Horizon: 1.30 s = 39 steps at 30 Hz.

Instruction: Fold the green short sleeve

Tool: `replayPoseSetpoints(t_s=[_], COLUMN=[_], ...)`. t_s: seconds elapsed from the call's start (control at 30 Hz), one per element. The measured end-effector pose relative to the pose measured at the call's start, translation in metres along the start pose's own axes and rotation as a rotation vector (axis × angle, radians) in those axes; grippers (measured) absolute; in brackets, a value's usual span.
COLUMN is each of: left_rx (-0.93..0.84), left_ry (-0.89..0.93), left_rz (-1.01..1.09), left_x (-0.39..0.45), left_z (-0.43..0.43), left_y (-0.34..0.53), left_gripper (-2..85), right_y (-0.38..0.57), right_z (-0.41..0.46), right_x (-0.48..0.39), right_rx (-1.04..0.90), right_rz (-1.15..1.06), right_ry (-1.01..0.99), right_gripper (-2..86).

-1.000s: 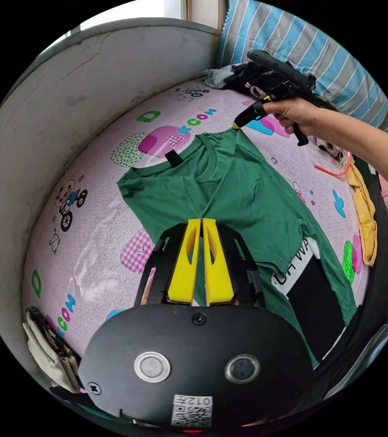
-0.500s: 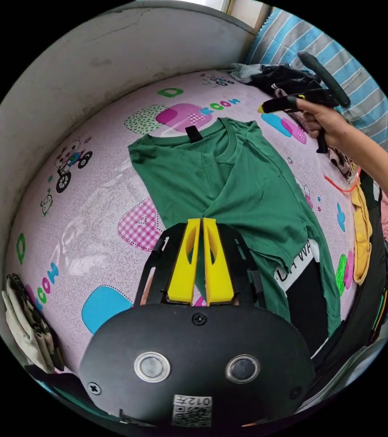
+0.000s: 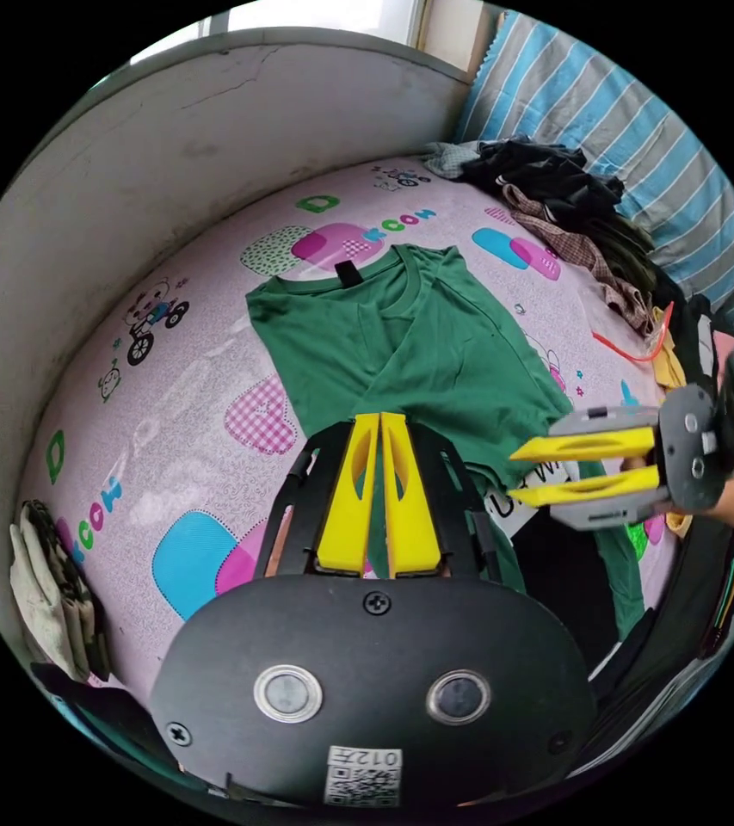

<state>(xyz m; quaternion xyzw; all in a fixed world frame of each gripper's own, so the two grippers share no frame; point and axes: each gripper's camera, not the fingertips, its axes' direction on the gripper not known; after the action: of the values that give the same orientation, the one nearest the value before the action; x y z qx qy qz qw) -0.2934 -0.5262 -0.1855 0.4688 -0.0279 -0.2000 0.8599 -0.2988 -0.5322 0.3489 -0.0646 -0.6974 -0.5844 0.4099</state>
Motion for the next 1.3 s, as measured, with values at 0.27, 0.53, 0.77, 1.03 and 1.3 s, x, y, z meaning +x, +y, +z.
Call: replayPoseSetpoints(t_s=[0.27, 0.53, 0.77, 1.03, 1.3], left_rx=[-0.106, -0.05, -0.004, -0.246, -0.435], left_ry=[-0.051, -0.043, 0.067, 0.504, 0.615], left_rz=[-0.018, -0.096, -0.093, -0.23, -0.484], left_x=[-0.009, -0.031, -0.036, -0.037, -0.053], left_z=[0.032, 0.014, -0.048, -0.056, -0.034], left_y=[-0.009, 0.019, 0.092, 0.244, 0.349], left_gripper=[0.0, 0.1, 0.5, 1.0, 4.3], right_y=[0.02, 0.048, 0.109, 0.262, 0.352], right_z=[-0.002, 0.01, -0.049, -0.093, -0.084], right_x=[-0.023, -0.027, -0.006, 0.006, -0.006], right_rx=[0.012, -0.044, -0.007, -0.146, -0.382], right_rz=[0.048, 0.006, 0.207, 0.536, 0.703], right_ry=[0.117, -0.059, -0.14, -0.422, -0.515], right_gripper=[2.4, 5.8, 4.0, 5.6, 8.7])
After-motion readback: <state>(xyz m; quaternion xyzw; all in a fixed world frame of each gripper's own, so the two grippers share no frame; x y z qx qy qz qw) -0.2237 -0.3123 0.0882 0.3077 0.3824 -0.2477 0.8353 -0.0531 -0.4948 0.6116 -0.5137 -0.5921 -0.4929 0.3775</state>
